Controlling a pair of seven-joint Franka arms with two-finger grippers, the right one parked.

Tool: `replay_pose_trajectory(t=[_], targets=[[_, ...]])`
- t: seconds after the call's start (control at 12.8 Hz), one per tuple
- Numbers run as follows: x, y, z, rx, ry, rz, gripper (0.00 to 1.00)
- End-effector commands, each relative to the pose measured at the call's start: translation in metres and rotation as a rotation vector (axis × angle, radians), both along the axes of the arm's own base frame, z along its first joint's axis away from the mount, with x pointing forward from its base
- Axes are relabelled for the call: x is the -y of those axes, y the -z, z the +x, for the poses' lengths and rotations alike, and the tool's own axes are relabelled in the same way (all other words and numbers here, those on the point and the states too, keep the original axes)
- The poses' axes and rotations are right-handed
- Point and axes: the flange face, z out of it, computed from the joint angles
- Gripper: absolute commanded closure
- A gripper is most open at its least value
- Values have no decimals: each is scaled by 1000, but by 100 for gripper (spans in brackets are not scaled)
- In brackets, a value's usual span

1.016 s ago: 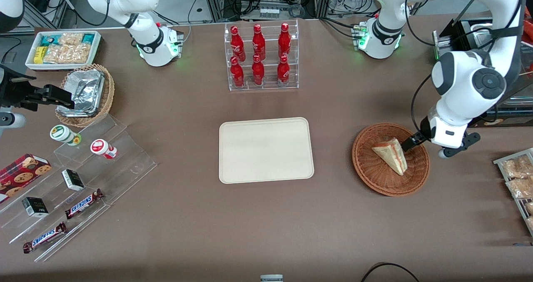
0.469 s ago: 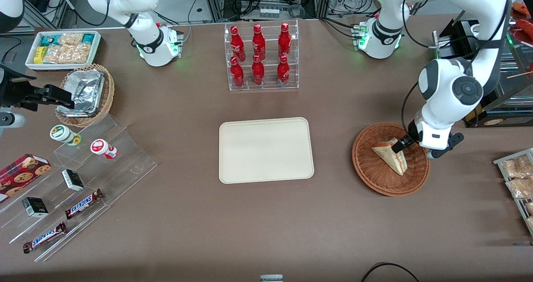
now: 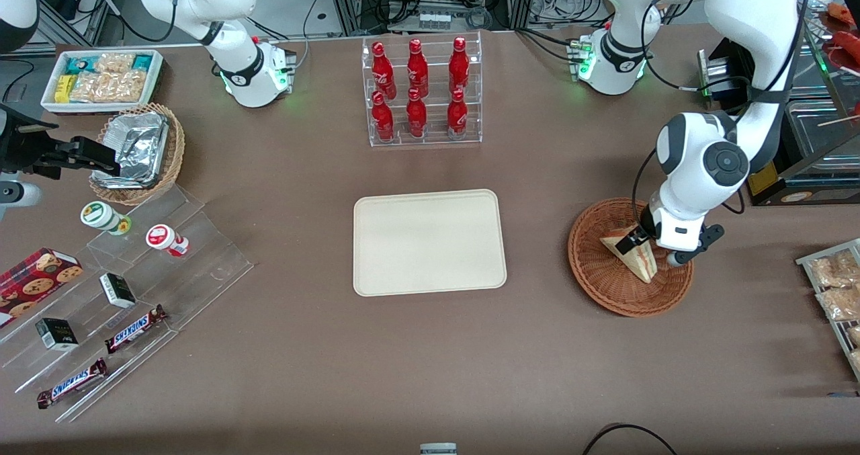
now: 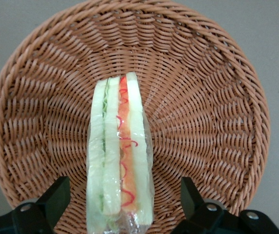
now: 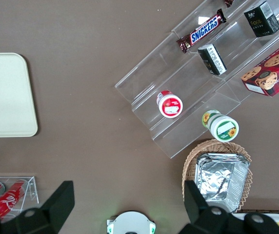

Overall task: Place sandwich from basket to tray
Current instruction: 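Close the left gripper on the sandwich's crust edge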

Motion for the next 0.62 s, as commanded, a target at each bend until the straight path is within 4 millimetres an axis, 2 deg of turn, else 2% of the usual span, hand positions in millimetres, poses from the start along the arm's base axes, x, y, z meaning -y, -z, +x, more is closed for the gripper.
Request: replay_pose_trajectory(t=[0.0,0.08,0.16,0.23,0.31,0.39,0.47,0.55], targets=[[2,3,-5,3,-9,9,0],[2,4,-6,0,-8,10,8],[2,5,-7,-3,-8,10,29],[2,5,-7,-3,-8,10,58],[2,6,-8,-5,-6,11,79],[2,6,-8,-6,-3,11,96],[2,4,-8,-6,1,12,100],[3,2,-7,-7,4,13,100]])
